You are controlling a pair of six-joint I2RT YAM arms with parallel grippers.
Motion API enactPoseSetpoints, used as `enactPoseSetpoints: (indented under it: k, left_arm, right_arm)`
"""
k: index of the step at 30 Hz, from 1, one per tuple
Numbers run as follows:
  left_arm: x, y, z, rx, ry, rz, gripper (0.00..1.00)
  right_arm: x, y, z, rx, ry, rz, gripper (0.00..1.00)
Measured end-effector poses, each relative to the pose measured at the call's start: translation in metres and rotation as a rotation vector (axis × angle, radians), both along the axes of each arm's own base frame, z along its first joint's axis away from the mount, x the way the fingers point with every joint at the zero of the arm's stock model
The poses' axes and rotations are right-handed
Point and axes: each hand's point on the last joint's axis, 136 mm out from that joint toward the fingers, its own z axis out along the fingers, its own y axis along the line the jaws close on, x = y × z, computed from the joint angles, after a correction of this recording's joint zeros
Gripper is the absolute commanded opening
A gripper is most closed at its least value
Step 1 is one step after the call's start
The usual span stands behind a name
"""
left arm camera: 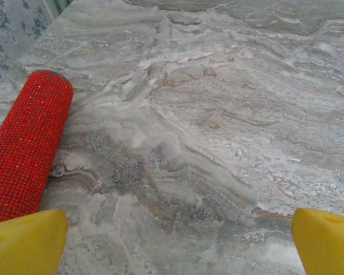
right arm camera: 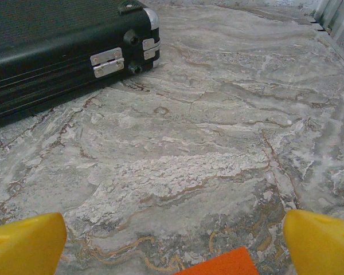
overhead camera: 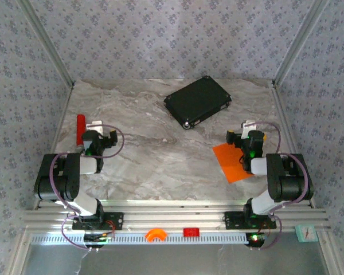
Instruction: Fold a paper plane with a square sheet of paper (pick it up from the middle)
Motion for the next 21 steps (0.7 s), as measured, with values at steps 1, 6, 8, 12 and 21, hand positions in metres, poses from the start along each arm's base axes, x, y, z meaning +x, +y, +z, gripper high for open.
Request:
enactPoseSetpoints:
  k: [1,6,8,12,21]
  left_arm:
    - [0.0001,-0.0005,0.0,-0.002,0.0,-0.003,1.0]
    - [0.0003,-0.0021,-0.0001,-0.008,0.0,-0.015,1.0]
    - [0.0004,-0.0026,-0.0001,-0.009,0.0,-0.017,1.0]
    - [0.0004,-0.0027,-0.0002,-0.009,0.0,-0.018,1.0]
    - [0.0007,-0.0072,-0.0001,-0.013,0.0,-0.044,1.0]
  right_arm:
    - [0.0,0.0001,0.0,0.0,0.0,0.001,0.99]
    - [0.0,0.0011,0.0,0.003,0.0,0.006,0.99]
    - [0.0,0.0011,0.0,0.003,0.0,0.006,0.99]
    - [0.0,0.0004,0.0,0.003,0.0,0.004,0.99]
    - [-0.0001,-0.0007,-0.0003,0.003,0.001,0.002,0.99]
